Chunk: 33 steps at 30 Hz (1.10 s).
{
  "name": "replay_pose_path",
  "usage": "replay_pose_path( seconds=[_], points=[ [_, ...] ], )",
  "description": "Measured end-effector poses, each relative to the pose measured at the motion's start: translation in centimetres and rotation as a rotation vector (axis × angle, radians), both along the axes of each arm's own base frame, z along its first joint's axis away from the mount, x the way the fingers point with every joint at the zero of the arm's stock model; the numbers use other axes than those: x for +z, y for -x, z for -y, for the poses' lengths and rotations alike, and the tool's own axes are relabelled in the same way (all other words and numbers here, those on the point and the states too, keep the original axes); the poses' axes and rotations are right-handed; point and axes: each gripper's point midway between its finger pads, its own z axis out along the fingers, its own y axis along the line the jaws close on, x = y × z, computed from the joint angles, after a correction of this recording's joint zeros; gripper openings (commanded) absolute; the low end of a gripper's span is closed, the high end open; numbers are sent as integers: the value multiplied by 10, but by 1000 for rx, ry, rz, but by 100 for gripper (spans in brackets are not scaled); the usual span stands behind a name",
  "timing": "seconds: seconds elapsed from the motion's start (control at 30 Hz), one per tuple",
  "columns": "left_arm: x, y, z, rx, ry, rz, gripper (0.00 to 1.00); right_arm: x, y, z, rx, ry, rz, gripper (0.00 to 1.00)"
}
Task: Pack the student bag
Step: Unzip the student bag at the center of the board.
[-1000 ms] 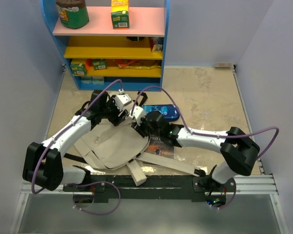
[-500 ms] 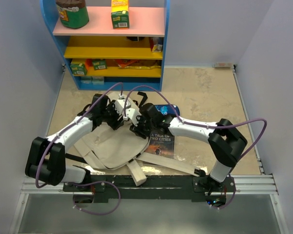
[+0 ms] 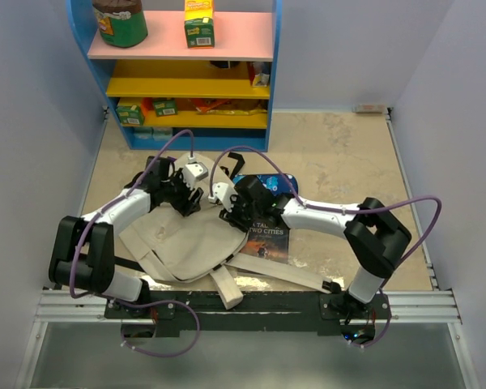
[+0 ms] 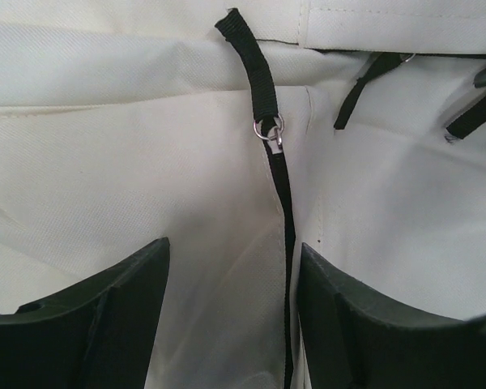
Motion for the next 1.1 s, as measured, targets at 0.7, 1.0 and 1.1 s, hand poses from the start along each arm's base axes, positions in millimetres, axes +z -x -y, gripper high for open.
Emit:
replay_pose_path(
  seconds=[0.7, 1.0, 1.1],
  points=[
    [-7, 9, 7, -82, 66, -62, 42, 26, -4, -3, 114, -106, 144, 51],
    [-7, 8, 6, -79, 71, -64, 37, -9, -5, 0, 118, -18, 46, 45],
    [-7, 8, 6, -77, 72, -65, 28, -9, -5, 1, 116, -11, 43, 33]
  ],
)
